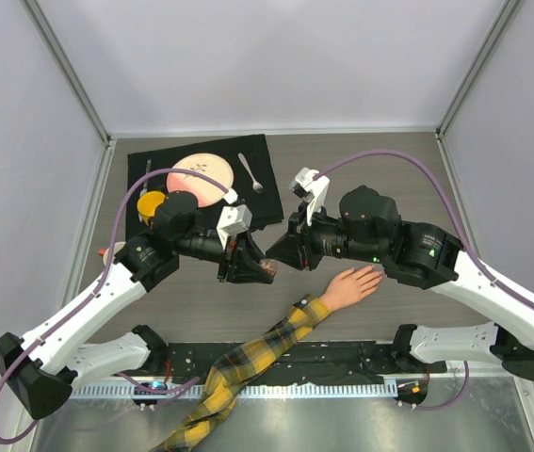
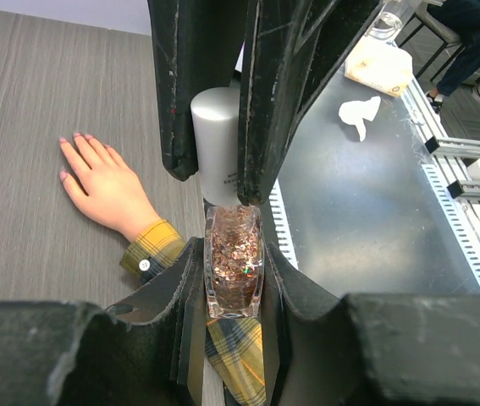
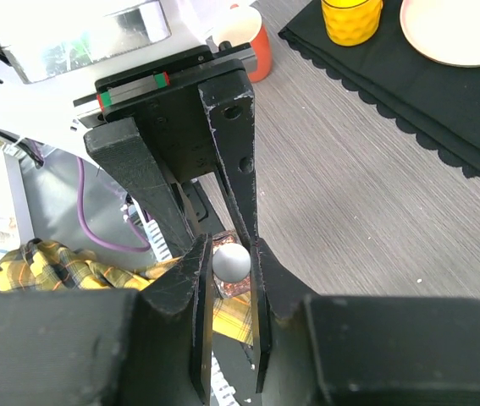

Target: Paint the nails

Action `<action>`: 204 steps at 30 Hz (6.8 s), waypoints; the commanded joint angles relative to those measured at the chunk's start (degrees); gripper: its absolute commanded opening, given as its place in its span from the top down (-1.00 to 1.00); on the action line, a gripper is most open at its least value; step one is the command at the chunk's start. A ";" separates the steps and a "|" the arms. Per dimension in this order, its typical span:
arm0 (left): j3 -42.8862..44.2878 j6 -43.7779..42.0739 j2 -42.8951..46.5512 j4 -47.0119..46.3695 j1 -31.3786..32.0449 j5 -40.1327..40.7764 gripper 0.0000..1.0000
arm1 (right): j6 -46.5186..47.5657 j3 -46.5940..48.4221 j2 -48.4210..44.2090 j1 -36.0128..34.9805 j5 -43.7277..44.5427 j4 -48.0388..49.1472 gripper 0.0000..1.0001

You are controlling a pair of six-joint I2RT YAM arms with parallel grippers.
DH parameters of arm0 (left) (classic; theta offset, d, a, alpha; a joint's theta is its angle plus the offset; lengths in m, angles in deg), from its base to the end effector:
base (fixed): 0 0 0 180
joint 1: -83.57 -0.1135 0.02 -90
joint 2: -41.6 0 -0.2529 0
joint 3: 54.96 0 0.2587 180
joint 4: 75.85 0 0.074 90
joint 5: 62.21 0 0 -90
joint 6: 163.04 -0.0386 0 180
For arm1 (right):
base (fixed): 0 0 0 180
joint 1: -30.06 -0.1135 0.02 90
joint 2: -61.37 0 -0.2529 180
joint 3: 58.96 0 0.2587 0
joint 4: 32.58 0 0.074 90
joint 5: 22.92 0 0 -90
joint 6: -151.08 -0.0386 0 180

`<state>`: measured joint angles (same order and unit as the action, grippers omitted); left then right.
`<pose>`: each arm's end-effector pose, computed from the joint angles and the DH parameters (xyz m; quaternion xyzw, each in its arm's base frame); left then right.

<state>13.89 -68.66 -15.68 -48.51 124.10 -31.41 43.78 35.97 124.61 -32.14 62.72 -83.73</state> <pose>0.1510 -0.1727 0.3527 0.4985 0.5667 -0.5644 0.3344 0.1058 0.2069 0.4377 -0.3319 0.7456 0.3928 0.4238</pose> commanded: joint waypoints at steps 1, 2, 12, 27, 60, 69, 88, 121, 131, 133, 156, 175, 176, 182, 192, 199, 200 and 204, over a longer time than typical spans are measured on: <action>2.22 0.72 0.24 -2.51 0.07 -2.15 1.00 | 1.48 -0.39 -1.19 -0.21 0.84 1.35 0.98; 2.22 0.72 0.15 -2.51 -0.02 -2.15 1.00 | 1.48 -0.31 -1.63 -0.21 1.02 1.44 0.98; 2.39 0.63 -0.56 -2.25 0.07 -2.15 1.00 | 1.65 -0.13 -2.86 -0.21 1.55 1.88 0.98; 2.30 0.45 -0.73 -1.98 0.07 -1.80 1.00 | 1.13 -0.48 -2.77 -0.12 1.28 3.80 0.98; 2.48 -0.16 -0.64 -1.01 0.16 -0.48 1.00 | 0.25 -1.27 -4.45 -0.21 2.34 4.42 0.98; 2.30 -1.04 0.06 -0.75 -0.02 7.49 1.00 | -4.48 -2.94 -6.90 -0.21 19.97 3.12 0.98; 6.52 6.69 -4.86 -9.27 0.33 27.39 1.00 | -38.77 -30.09 -14.91 23.83 53.41 -17.81 0.99; 3.18 3.00 -9.78 -19.12 2.88 33.18 1.00 | -24.10 -50.93 -6.73 46.64 34.60 12.07 0.99; 3.10 3.53 -9.78 -19.56 2.88 32.48 1.00 | -24.45 -50.84 -4.80 46.73 34.95 12.16 0.99; 3.09 3.35 -9.70 -19.56 2.88 32.57 1.00 | -24.71 -50.84 -4.62 46.73 34.86 11.99 0.99; 3.01 3.00 -10.05 -19.30 2.88 32.22 1.00 | -24.80 -50.58 -2.33 46.73 34.33 11.89 0.99; 3.01 2.91 -10.31 -19.03 2.80 32.13 1.00 | -23.92 -50.40 -1.46 46.73 34.68 12.86 0.99; 3.01 2.91 -10.22 -19.03 2.80 31.96 0.99 | -23.83 -50.49 -1.46 46.73 34.77 12.86 0.99; 3.01 2.91 -10.22 -19.12 2.80 31.95 1.00 | -23.92 -50.67 -1.11 47.16 34.68 13.65 0.99; 3.01 2.65 -10.31 -18.86 2.88 32.04 1.00 | -23.57 -50.84 0.12 48.22 33.72 14.44 0.99; 3.09 2.56 -10.40 -18.77 2.80 31.95 1.00 | -24.01 -50.84 0.74 48.75 33.80 14.45 0.99; 3.10 2.56 -10.40 -18.68 2.88 31.95 1.00 | -24.10 -50.84 0.83 48.83 33.80 14.36 0.99; 3.10 2.56 -10.40 -18.68 2.80 31.95 1.00 | -24.45 -50.84 1.00 49.10 34.07 14.44 0.99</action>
<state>16.76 -64.77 -26.59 -63.96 126.70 1.20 20.00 -15.16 125.38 16.58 95.68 -70.81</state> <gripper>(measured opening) 0.293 0.221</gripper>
